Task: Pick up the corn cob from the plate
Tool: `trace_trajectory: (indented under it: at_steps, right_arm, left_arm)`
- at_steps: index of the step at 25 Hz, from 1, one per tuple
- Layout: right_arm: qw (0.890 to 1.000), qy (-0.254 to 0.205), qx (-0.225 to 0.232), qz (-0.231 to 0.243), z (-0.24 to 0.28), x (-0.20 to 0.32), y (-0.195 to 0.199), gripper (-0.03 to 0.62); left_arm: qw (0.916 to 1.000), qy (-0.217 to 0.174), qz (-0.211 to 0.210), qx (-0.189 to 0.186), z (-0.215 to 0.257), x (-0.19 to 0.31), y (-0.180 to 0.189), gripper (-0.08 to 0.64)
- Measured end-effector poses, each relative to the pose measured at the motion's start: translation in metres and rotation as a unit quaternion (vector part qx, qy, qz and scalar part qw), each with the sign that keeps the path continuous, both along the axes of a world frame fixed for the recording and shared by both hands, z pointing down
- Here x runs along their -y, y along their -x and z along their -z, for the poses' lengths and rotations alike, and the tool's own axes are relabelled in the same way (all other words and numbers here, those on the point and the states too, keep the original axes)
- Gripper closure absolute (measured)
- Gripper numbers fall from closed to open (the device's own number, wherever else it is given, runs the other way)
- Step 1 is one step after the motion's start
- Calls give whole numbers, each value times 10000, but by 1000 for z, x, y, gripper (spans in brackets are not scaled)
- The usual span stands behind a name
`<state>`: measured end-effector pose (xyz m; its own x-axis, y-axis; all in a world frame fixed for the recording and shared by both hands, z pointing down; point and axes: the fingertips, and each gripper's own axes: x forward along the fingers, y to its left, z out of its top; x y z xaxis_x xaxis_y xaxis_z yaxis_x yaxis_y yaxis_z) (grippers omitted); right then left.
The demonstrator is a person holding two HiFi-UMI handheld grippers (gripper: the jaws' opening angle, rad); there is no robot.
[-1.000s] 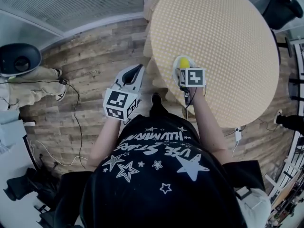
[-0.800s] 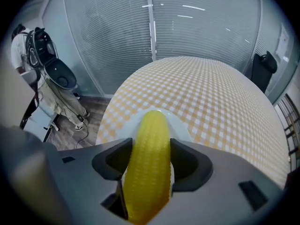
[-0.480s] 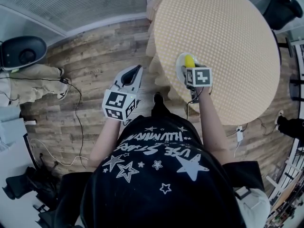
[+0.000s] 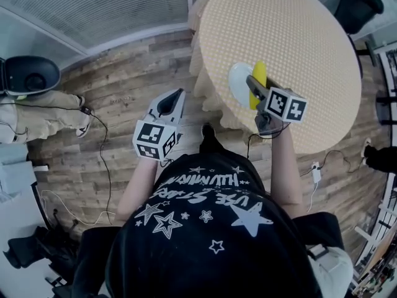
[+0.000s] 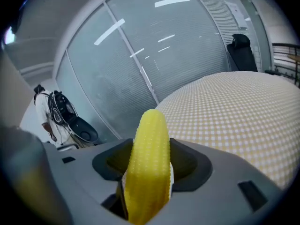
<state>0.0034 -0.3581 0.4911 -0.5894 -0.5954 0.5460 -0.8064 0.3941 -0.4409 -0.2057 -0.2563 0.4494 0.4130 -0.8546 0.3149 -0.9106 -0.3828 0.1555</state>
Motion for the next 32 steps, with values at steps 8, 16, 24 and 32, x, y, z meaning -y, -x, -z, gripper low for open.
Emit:
trace_trajectory:
  at_steps: [8, 16, 24, 32]
  right_arm:
    - [9932, -471, 1061, -127, 38, -55, 6, 337]
    - [9910, -508, 1201, -314, 39, -133, 8, 337]
    - [9858, -492, 1485, -610, 49, -216, -4, 337]
    - [9822, -536, 1603, -821, 57, -259, -22, 337]
  left_arm:
    - [9998, -200, -69, -54, 10, -44, 3, 552]
    - [9982, -389, -430, -117, 20, -103, -4, 552]
    - [9957, -362, -827, -204, 19, -154, -12, 552]
    - [9942, -305, -982, -330, 15, -178, -24, 552]
